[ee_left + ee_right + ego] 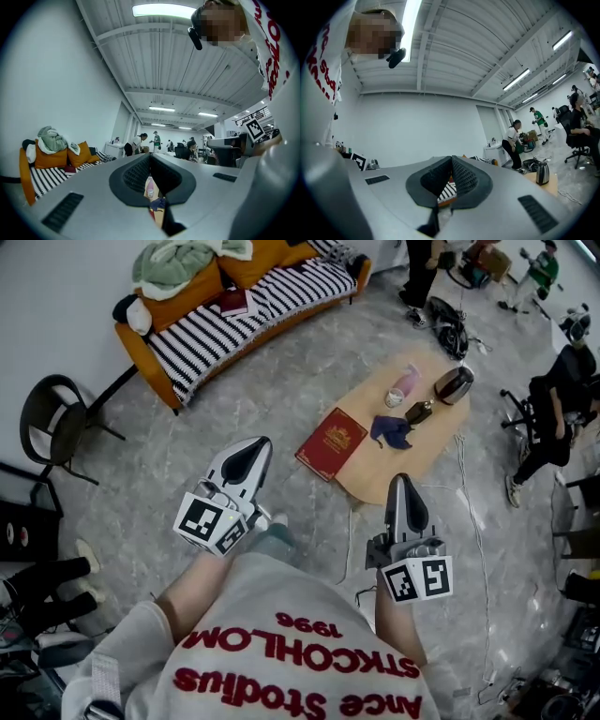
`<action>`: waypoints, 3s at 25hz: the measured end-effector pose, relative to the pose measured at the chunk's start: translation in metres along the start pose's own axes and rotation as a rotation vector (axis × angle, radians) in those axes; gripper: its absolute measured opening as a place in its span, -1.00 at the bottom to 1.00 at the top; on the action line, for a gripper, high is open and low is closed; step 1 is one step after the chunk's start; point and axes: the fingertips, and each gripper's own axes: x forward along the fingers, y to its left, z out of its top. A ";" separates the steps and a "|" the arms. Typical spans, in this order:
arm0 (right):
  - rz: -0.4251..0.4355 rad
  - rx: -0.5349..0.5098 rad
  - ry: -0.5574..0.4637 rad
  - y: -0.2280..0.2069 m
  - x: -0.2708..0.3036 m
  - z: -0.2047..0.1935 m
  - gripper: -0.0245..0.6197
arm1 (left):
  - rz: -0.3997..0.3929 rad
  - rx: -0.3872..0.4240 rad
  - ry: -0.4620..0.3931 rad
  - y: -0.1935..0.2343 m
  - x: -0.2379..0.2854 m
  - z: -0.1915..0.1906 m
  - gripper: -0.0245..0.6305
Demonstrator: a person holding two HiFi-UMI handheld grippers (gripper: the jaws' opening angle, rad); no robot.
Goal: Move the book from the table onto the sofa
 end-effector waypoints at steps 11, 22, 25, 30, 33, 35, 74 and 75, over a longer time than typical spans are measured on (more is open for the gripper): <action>-0.036 -0.004 -0.004 -0.020 0.084 -0.004 -0.84 | -0.069 -0.002 -0.003 0.059 0.072 0.006 -0.87; -0.089 -0.012 0.003 -0.035 0.148 -0.011 -0.84 | -0.129 -0.019 0.000 0.114 0.120 0.002 -0.87; -0.107 -0.011 0.007 -0.038 0.157 -0.015 -0.84 | -0.142 -0.020 0.010 0.123 0.127 -0.002 -0.87; -0.132 -0.008 0.025 -0.044 0.161 -0.022 -0.84 | -0.151 -0.026 0.031 0.130 0.136 -0.013 -0.87; -0.152 -0.001 0.041 -0.051 0.158 -0.028 -0.84 | -0.162 -0.030 0.042 0.128 0.139 -0.020 -0.87; -0.160 0.003 0.051 -0.054 0.156 -0.031 -0.84 | -0.163 -0.034 0.053 0.128 0.139 -0.025 -0.87; -0.232 0.160 0.190 -0.227 0.188 -0.152 -0.84 | -0.045 -0.087 0.206 0.124 0.267 -0.189 -0.87; -0.231 0.163 0.195 -0.232 0.190 -0.158 -0.84 | -0.040 -0.085 0.211 0.125 0.271 -0.195 -0.87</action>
